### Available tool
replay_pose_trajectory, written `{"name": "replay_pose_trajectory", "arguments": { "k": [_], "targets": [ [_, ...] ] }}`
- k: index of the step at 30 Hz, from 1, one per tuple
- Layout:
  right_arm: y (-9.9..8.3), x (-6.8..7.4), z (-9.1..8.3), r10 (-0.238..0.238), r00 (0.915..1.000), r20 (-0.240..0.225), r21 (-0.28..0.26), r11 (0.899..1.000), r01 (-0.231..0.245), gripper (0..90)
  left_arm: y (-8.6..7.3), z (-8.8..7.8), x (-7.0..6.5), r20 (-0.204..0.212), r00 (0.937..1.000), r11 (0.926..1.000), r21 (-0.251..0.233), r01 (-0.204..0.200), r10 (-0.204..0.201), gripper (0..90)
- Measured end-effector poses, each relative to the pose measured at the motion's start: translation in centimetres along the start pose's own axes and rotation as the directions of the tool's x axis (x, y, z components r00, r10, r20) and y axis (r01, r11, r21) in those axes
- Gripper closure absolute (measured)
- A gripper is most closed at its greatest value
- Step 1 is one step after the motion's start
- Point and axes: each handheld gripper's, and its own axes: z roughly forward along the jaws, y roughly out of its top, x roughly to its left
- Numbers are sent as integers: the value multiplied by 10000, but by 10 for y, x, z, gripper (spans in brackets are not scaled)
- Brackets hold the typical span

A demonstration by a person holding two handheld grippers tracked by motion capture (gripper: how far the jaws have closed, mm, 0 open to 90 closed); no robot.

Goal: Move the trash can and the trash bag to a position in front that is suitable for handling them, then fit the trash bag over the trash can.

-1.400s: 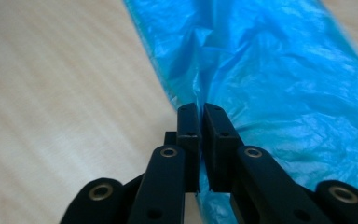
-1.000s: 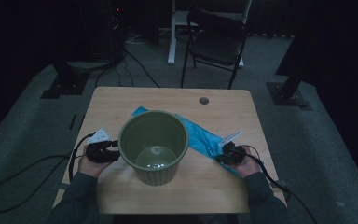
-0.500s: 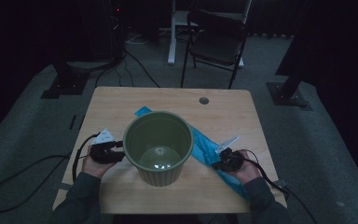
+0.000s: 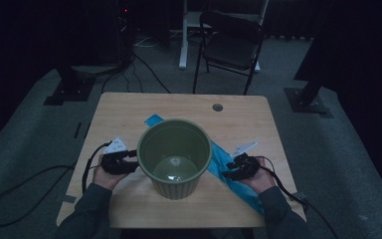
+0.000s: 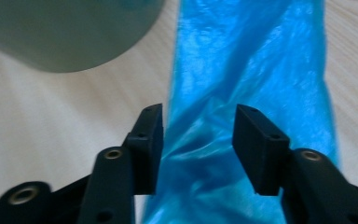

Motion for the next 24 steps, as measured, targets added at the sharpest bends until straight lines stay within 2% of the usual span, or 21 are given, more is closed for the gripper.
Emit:
{"name": "replay_pose_trajectory", "arguments": {
  "k": [6, 12, 15, 16, 19, 24],
  "targets": [
    [9, -9, 15, 7, 9974, 725, 33, 10000, -9, 454, 0, 0, 0, 5, 10000, 10000, -4, -14, 14, 507],
    [11, -14, 18, 205, 9942, 1059, -160, 9997, -189, 430, 0, 1, 0, -3, 10000, 10000, -4, -32, 32, 507],
    [11, -15, 18, 230, 9936, 1102, -195, 9996, -210, 427, 0, 1, 0, 5, 10000, 10000, -6, -13, 13, 507],
    [11, -15, 19, 340, 9923, 1187, -399, 9988, -295, 415, 0, 1, 0, 2, 10000, 10000, 4, -21, 21, 507],
    [12, -16, 20, 496, 9910, 1244, -535, 9976, -433, 407, 0, 0, 0, -30, 10000, 10000, -5, -41, 41, 507],
    [13, -17, 22, 633, 9889, 1343, -717, 9960, -540, 355, 0, 1, 0, -41, 10000, 10000, -18, -26, 26, 506]
  ]
}}
